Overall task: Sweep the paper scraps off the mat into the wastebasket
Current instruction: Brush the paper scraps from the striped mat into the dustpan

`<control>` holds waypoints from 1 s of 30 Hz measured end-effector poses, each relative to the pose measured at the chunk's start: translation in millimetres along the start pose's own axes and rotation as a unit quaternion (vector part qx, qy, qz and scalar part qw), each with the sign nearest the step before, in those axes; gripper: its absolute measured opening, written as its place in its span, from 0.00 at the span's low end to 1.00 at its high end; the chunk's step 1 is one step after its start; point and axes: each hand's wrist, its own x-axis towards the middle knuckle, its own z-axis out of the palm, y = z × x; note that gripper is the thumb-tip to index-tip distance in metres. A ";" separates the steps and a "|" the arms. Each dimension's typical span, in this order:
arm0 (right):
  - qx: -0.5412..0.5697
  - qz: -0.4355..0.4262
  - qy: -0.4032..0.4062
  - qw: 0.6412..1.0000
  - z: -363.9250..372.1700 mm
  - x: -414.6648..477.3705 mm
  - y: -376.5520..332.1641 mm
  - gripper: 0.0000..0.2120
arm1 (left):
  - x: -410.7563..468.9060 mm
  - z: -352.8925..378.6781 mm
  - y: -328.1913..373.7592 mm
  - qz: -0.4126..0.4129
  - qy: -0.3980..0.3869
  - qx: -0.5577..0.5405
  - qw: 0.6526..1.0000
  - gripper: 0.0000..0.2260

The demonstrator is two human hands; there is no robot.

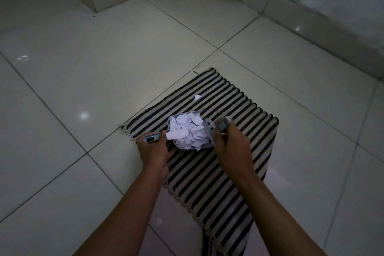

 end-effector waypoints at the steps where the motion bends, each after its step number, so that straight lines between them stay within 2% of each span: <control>1: 0.003 0.027 0.010 1.000 -6.3 3.5 2.9 0.02 | -0.1 -0.6 0.4 -0.001 -0.002 -0.001 1.000 0.19; 3: 0.000 0.065 0.043 0.997 -19.5 10.4 9.5 0.01 | -0.3 -0.5 0.7 0.001 0.000 0.002 1.000 0.20; 5: -0.004 0.060 0.053 0.997 -19.9 13.5 10.2 0.02 | 0.2 0.7 -0.6 0.004 0.002 0.007 1.000 0.19; 9: -0.003 -0.014 -0.010 1.000 2.8 7.0 4.8 0.03 | 4.9 2.3 -3.5 -0.007 -0.005 0.001 1.000 0.20; 11: 0.011 0.012 0.003 1.000 -3.5 17.1 3.9 0.03 | 8.7 2.5 0.0 -0.016 -0.012 -0.007 1.000 0.21; 14: 0.051 0.089 0.039 0.994 -29.8 48.2 4.1 0.07 | 20.8 2.5 12.8 -0.020 -0.019 -0.023 0.999 0.14; 15: 0.051 0.090 0.037 0.994 -36.3 60.7 5.9 0.07 | 26.1 3.4 17.8 -0.017 -0.023 -0.030 0.999 0.15; 17: 0.042 0.078 0.021 0.996 -39.9 86.5 6.9 0.07 | 36.7 6.9 25.9 -0.004 -0.023 -0.037 0.999 0.21; 21: 0.033 0.048 -0.002 0.998 -24.6 132.2 9.5 0.12 | 55.6 13.1 33.1 0.023 -0.008 -0.028 0.999 0.16; 26: -0.056 -0.032 -0.073 0.995 11.4 149.1 10.1 0.11 | 63.7 13.0 34.6 0.025 0.010 -0.017 1.000 0.24; 30: -0.083 -0.076 -0.139 0.984 22.7 135.9 10.7 0.09 | 60.9 13.9 34.4 0.037 0.016 -0.018 0.999 0.22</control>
